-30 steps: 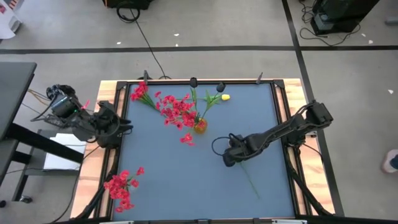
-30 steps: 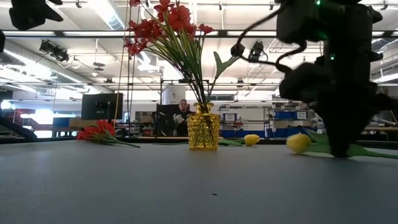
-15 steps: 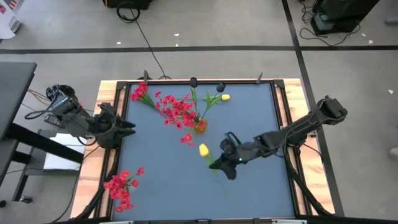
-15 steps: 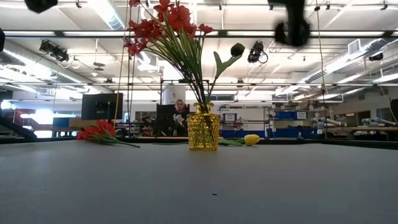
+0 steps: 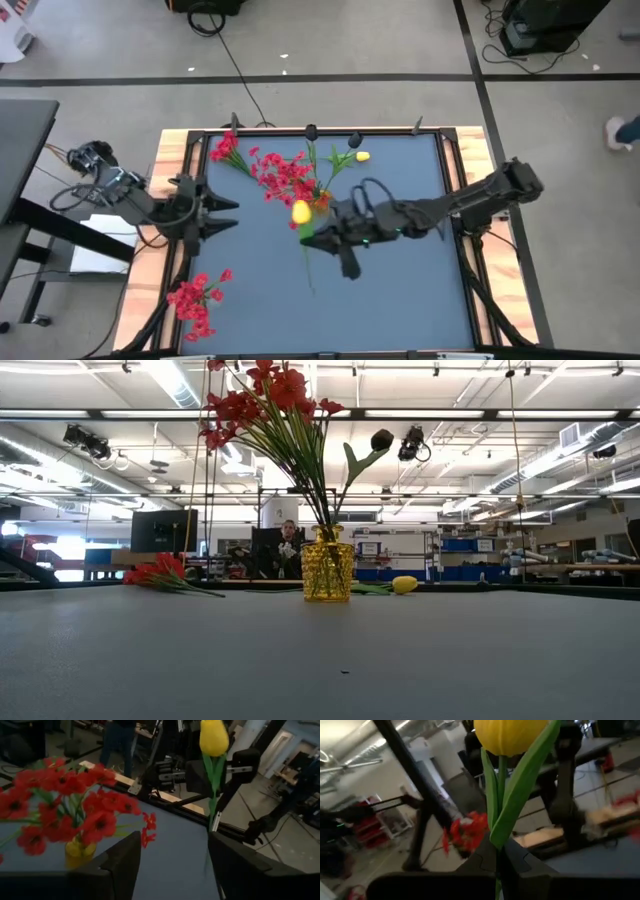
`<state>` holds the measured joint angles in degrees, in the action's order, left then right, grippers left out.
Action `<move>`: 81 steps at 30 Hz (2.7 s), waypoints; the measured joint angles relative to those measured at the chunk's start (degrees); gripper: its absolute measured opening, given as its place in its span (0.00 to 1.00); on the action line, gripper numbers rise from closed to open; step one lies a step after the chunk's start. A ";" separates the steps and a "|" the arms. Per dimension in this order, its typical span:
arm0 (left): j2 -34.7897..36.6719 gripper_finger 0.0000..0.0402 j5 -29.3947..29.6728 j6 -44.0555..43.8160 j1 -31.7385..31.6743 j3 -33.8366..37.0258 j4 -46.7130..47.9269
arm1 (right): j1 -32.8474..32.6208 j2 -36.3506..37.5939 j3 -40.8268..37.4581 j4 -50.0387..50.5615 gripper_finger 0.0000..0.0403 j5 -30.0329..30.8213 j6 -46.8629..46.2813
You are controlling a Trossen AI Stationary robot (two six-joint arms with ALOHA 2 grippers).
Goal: Sort flowers into vase by color
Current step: Put the bottom yellow tulip into the transparent vase
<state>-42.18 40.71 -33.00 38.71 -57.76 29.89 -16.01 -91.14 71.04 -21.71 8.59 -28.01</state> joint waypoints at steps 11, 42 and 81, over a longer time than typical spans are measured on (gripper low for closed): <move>-7.37 0.61 -7.51 6.92 -4.15 0.02 -8.41 | 5.28 -12.16 21.26 7.57 0.02 -0.95 7.55; -11.32 0.02 -16.13 22.64 -10.21 0.02 -15.77 | 7.16 -16.50 26.36 9.89 0.13 -4.05 10.38; 15.17 0.01 -44.12 32.60 14.66 5.55 2.71 | 8.59 -9.89 26.34 24.37 0.42 17.46 -3.31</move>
<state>-27.00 -3.40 -0.40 53.36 -52.21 32.59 -7.42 -101.03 97.38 2.66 26.05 -31.33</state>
